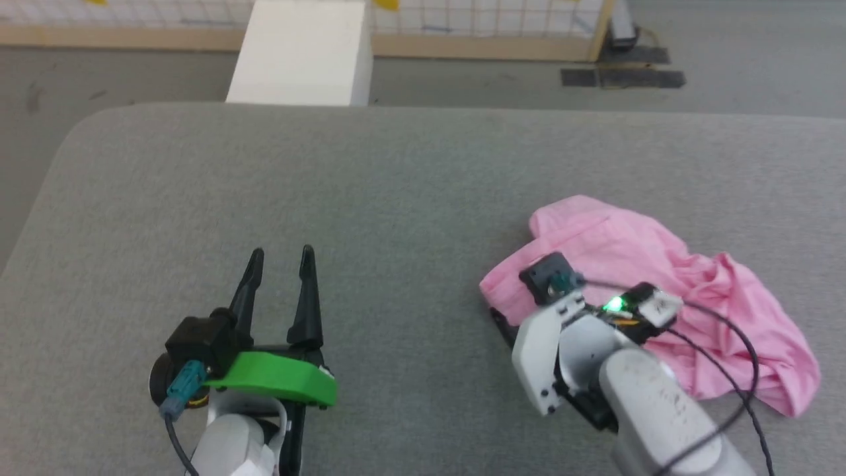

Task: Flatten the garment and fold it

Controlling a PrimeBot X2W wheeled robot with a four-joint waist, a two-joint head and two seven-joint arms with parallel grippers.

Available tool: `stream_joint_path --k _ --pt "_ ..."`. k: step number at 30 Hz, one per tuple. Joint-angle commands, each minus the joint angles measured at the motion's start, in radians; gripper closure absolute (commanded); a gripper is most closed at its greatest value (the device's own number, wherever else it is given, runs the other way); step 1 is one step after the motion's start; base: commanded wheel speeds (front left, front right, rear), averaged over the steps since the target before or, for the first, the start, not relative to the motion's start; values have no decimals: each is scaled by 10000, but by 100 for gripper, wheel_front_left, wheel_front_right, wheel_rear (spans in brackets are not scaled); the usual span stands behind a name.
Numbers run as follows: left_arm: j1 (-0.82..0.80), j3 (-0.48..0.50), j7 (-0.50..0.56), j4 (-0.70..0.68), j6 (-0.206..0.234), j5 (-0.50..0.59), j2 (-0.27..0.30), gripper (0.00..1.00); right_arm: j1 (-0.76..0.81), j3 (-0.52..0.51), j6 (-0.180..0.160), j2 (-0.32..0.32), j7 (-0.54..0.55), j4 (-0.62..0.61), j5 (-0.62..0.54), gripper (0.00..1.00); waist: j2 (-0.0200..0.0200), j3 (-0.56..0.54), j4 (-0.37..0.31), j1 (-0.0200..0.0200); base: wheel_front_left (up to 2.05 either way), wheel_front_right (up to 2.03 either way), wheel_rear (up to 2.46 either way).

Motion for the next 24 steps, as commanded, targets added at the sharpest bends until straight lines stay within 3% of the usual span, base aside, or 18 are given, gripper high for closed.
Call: stream_joint_path --k 1,6,9,12,24 --pt "-193 -28 -45 -33 80 -95 -25 0 -352 -35 -15 -11 406 349 113 0 0 617 597 0 0 0 0" --pt "-317 -81 -45 -75 138 -196 -25 0 -995 -102 -15 -11 1877 1307 43 0 0 958 810 0 0 0 0" --pt "-353 -107 -45 -59 189 -242 -25 0 -1059 -1 -15 -11 2757 1619 84 100 0 974 822 0 0 0 0" --pt "-372 -77 -45 -9 225 -258 -25 0 -1073 112 -15 -11 2585 1360 398 100 0 890 728 0 0 0 0" --pt "-156 162 -45 118 138 -29 -26 0 -2662 1313 -15 -11 -769 -1613 2301 100 0 -157 196 0 0 0 0"
